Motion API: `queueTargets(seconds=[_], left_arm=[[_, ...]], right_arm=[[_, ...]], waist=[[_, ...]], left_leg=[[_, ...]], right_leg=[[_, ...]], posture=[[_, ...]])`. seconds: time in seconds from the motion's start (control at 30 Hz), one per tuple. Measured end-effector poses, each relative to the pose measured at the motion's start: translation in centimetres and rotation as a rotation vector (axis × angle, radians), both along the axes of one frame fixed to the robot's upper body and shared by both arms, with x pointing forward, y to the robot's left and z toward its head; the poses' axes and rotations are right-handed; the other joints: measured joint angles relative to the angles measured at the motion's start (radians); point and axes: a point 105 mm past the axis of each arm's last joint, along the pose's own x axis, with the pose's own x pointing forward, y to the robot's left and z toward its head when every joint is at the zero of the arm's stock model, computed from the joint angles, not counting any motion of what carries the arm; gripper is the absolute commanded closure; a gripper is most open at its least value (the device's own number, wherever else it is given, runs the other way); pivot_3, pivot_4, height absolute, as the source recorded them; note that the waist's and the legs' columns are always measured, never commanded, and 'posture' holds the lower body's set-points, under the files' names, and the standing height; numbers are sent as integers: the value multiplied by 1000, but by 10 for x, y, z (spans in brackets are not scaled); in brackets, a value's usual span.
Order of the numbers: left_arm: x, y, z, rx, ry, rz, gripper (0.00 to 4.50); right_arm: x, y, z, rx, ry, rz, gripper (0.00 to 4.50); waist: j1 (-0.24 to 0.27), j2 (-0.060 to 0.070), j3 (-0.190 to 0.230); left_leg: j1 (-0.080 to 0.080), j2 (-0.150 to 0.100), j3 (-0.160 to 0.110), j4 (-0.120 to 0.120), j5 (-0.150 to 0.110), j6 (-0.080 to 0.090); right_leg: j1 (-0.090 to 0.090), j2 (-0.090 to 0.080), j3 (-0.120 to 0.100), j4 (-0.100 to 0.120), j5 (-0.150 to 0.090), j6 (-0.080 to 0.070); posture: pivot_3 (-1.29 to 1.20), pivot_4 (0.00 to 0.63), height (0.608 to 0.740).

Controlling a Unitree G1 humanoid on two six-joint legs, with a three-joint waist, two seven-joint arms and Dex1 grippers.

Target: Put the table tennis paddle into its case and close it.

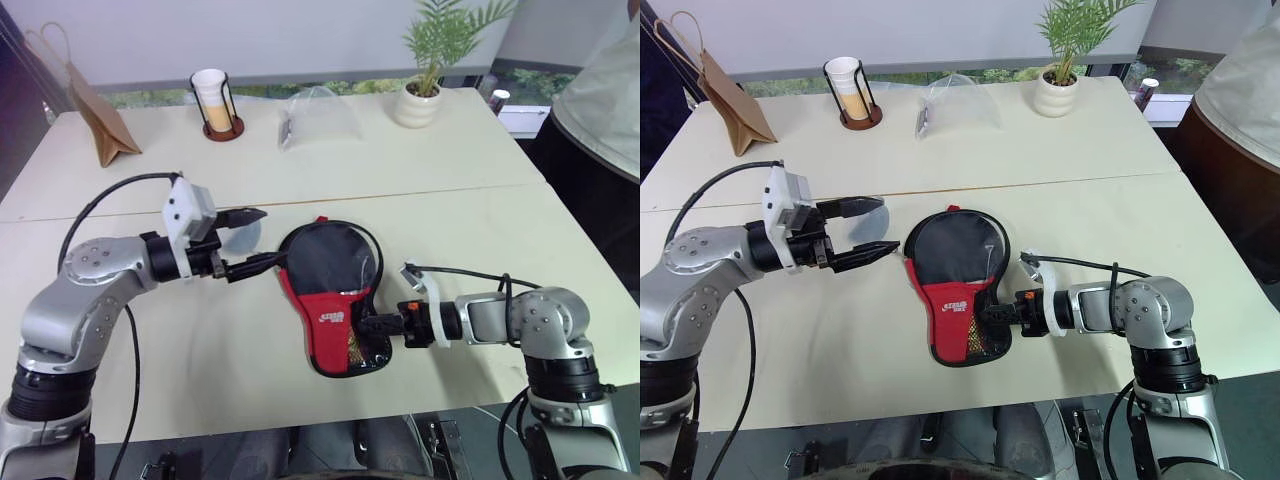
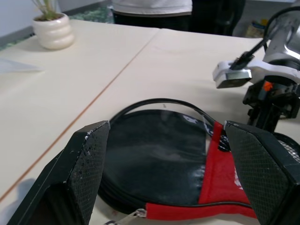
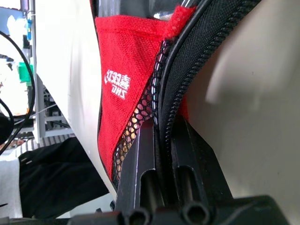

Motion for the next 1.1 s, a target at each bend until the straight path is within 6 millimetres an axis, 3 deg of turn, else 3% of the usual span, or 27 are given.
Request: queueTargets(seconds=[0.07,0.1,0.13,0.17,0.23,0.3,0.5,0.57,0.67,0.97,1.1], left_arm=[[1,1,0,6,-10,4,475],[1,2,0,6,-10,5,475],[2,3,-1,8,-13,11,475],[3,5,-3,11,-9,19,475],[7,11,-4,36,-16,42,475],[8,15,-4,56,-24,53,475],[16,31,-6,110,-36,94,475],[20,35,-5,120,-50,110,475],[27,42,-3,135,-74,131,475],[46,70,-23,190,-47,223,475],[53,77,-27,239,-77,256,475]], right_arm=[[0,0,1,-4,0,-5,2963],[0,0,1,-3,0,-4,2853],[-1,1,3,4,1,3,2335],[2,0,6,2,-7,1,2217],[18,-14,21,-47,-69,-39,1336],[31,-35,37,-118,-151,-90,126],[58,-65,68,-277,-383,-64,49],[70,-60,87,-293,-538,0,49],[82,-37,101,-284,-756,129,49],[90,45,62,-156,-935,379,49],[95,67,45,-129,-957,395,49]], waist=[[0,0,0],[0,0,0],[0,0,0],[0,0,0],[0,1,1],[2,1,1],[-4,1,1],[-8,1,1],[-7,1,1],[-1,1,2],[-2,1,2]], left_leg=[[0,0,0,0,0,0],[0,0,0,0,0,0],[0,0,0,0,0,0],[0,0,1,0,0,0],[0,0,1,1,0,0],[-1,0,1,1,0,0],[-1,1,3,0,0,1],[-1,1,3,0,0,1],[-1,2,2,0,0,1],[-1,0,1,0,0,0],[-1,0,1,0,0,-1]], right_leg=[[0,0,0,0,0,0],[0,0,0,0,0,0],[0,0,0,0,0,0],[0,0,0,0,0,0],[0,0,0,0,0,0],[0,0,-1,-1,0,-1],[0,0,-1,-3,0,0],[0,1,-1,-3,0,1],[-1,1,-1,-3,1,3],[-2,0,0,-2,2,3],[-2,0,0,-1,2,3]], posture=[[0,150,740],[0,150,740],[0,150,740],[0,150,740],[0,150,740],[0,150,740],[0,150,740],[0,150,740],[0,150,740],[0,150,740],[0,150,740]])
